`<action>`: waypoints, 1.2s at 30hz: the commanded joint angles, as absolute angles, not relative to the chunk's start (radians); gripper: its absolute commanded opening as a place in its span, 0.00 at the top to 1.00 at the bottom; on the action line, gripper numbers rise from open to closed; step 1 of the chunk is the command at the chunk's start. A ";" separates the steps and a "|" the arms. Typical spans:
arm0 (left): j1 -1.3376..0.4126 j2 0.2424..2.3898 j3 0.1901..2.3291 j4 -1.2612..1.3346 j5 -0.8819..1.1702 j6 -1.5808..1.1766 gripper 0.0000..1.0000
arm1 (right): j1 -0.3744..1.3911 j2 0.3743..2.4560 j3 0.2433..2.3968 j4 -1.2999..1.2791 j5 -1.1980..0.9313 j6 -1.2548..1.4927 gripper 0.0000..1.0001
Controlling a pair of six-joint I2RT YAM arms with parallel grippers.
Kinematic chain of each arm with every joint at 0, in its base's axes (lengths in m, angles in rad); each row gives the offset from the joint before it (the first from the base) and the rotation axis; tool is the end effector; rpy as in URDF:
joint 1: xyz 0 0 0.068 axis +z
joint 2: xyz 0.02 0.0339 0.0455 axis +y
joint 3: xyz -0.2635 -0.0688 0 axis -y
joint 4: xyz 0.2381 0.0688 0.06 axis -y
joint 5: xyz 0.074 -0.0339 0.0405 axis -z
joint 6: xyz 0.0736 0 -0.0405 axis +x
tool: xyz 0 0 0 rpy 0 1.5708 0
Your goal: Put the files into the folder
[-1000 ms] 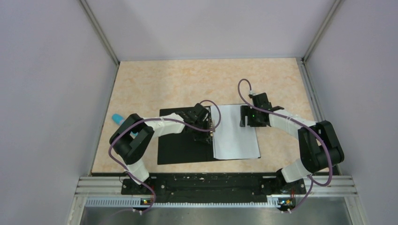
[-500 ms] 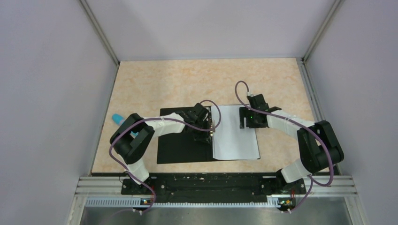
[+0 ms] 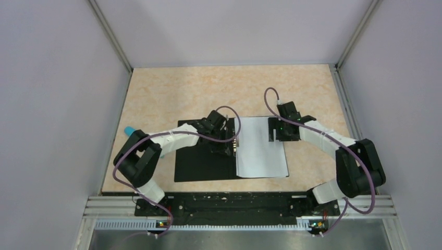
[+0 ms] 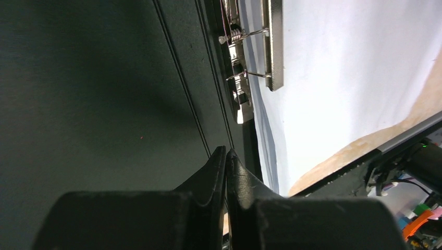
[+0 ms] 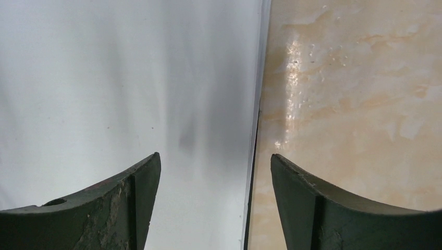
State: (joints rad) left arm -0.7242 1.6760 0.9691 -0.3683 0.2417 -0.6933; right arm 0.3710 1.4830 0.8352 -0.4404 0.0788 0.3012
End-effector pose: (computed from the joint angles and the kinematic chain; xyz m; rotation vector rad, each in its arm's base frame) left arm 0.2406 -0.2364 0.1386 0.1307 2.8288 -0.7270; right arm 0.2736 0.1002 0.1496 -0.0670 2.6575 0.1168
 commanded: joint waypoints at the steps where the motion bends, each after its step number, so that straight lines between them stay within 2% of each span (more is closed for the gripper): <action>1: -0.681 1.550 0.955 -0.397 0.224 -0.676 0.92 | 0.392 1.356 0.900 -0.500 0.112 0.348 0.25; 8: -0.523 1.374 0.789 -0.458 0.194 -0.717 0.92 | 0.613 1.353 0.975 -0.524 0.181 0.487 0.32; 12: -0.456 1.263 0.719 -0.504 0.114 -0.732 0.89 | 0.748 1.475 1.065 -0.490 0.233 0.574 0.37; 16: -0.408 1.190 0.682 -0.511 0.093 -0.743 0.86 | 0.819 1.637 1.159 -0.468 0.274 0.621 0.48; 21: -0.366 1.178 0.666 -0.512 0.114 -0.730 0.86 | 0.851 1.737 1.187 -0.411 0.296 0.662 0.53; 28: -0.352 1.205 0.672 -0.502 0.146 -0.720 0.88 | 0.853 1.741 1.141 -0.341 0.310 0.686 0.62; 36: -0.344 1.228 0.666 -0.480 0.160 -0.720 0.89 | 0.852 1.764 1.133 -0.334 0.294 0.694 0.66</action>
State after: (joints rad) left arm -0.3519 1.2232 0.6716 -0.5095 0.1452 -0.7303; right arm 0.8440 1.7607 1.1385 -0.3687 0.2806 0.6754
